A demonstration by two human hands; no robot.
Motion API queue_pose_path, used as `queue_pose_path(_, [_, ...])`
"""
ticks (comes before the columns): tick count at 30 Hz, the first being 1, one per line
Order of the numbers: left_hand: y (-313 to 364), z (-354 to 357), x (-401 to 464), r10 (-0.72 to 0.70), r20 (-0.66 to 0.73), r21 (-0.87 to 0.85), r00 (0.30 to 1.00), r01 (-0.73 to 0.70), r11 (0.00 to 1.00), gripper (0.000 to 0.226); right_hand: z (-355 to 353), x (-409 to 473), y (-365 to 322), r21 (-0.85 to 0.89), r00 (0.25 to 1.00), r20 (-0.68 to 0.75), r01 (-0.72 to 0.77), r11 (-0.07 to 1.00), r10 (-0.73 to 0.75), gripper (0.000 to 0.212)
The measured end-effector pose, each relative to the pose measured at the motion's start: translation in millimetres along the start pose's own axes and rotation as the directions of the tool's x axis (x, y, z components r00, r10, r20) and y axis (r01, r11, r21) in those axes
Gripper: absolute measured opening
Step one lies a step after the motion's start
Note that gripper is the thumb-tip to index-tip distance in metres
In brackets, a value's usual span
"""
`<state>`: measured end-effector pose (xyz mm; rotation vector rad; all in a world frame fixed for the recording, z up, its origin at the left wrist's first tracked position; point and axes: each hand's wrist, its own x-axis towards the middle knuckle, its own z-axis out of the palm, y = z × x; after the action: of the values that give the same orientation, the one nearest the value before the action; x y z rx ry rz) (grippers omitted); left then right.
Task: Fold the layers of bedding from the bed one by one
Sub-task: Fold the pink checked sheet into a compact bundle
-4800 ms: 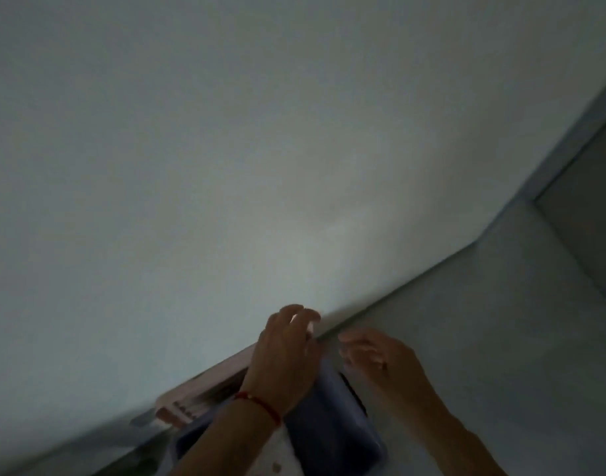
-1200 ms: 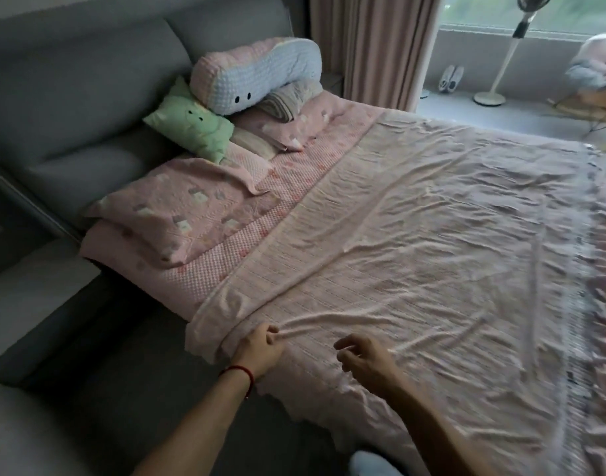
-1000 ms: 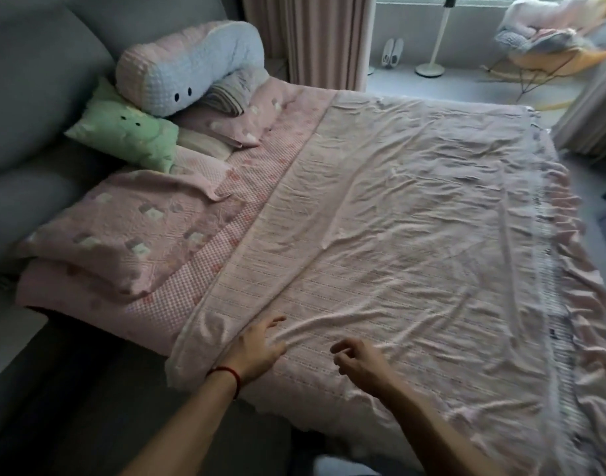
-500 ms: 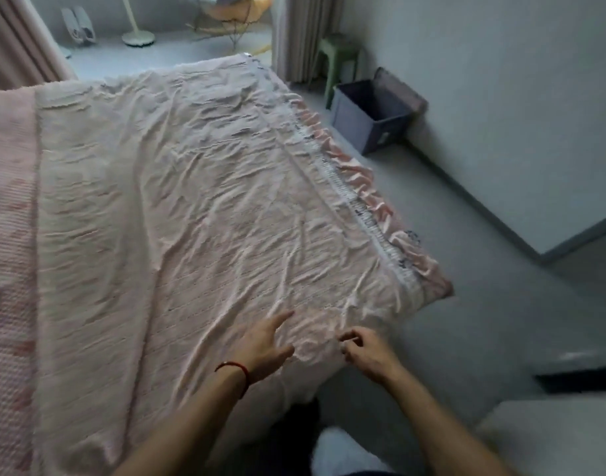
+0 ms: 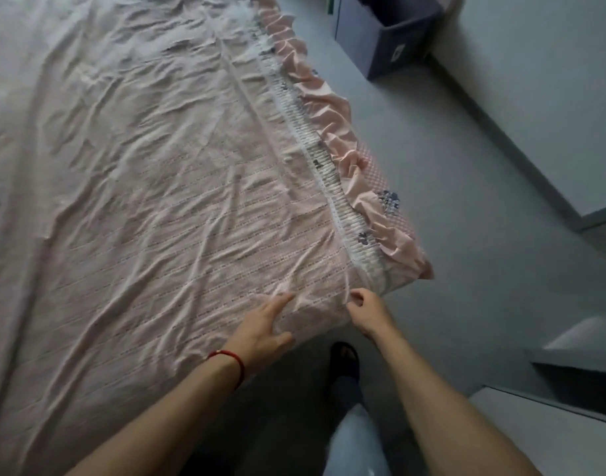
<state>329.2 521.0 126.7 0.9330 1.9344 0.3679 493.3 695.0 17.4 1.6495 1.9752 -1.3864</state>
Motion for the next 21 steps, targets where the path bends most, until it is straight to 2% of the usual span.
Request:
queue_pose_path(4, [37, 37, 51, -0.149, -0.024, -0.086, 0.989, 0.146, 0.985, 0.072, -16, 77, 4, -0.055, 0.999, 0.034, 0.023, 0.998, -0.021, 0.059])
queue_pose_path(7, [57, 50, 86, -0.299, -0.067, -0.215, 0.952, 0.279, 0.936, 0.065, -9, 105, 4, -0.169, 0.999, 0.043, -0.004, 0.986, 0.011, 0.083])
queue_pose_path(9, [64, 53, 99, -0.357, -0.089, -0.266, 0.93, 0.323, 0.908, 0.063, 0, 109, 1, -0.168, 0.999, 0.001, -0.049, 0.985, 0.05, 0.09])
queue_pose_path(10, [67, 53, 104, -0.377, -0.089, -0.282, 0.922, 0.339, 0.897, 0.062, 3, 113, 1, -0.152, 0.998, -0.024, -0.067, 0.986, 0.064, 0.085])
queue_pose_path(12, [71, 52, 110, -0.415, -0.083, -0.309, 0.906, 0.372, 0.875, 0.06, -1, 116, 0, -0.157, 0.999, -0.012, -0.033, 0.987, 0.032, 0.06])
queue_pose_path(14, [71, 52, 106, -0.443, -0.074, -0.313, 0.894, 0.401, 0.861, 0.055, -12, 109, 5, -0.104, 0.996, 0.051, 0.08, 0.991, -0.075, 0.039])
queue_pose_path(15, [71, 52, 103, -0.454, -0.065, -0.309, 0.888, 0.415, 0.856, 0.052, -22, 103, 11, -0.066, 0.989, 0.036, 0.143, 0.988, -0.141, 0.033])
queue_pose_path(16, [69, 53, 98, -0.465, -0.059, -0.307, 0.883, 0.427, 0.851, 0.051, -33, 97, 21, -0.046, 0.981, -0.007, 0.195, 0.98, -0.195, 0.031])
queue_pose_path(18, [62, 54, 89, -0.488, -0.054, -0.293, 0.871, 0.453, 0.842, 0.051, -55, 93, 40, -0.055, 0.972, -0.103, 0.205, 0.977, -0.21, 0.034])
queue_pose_path(19, [58, 55, 86, -0.499, -0.051, -0.281, 0.865, 0.467, 0.839, 0.05, -65, 97, 47, -0.064, 0.977, -0.13, 0.163, 0.985, -0.17, 0.037])
queue_pose_path(21, [50, 57, 78, -0.532, -0.051, -0.29, 0.845, 0.497, 0.818, 0.048, -75, 110, 51, -0.086, 0.992, -0.096, 0.076, 0.993, -0.084, 0.039])
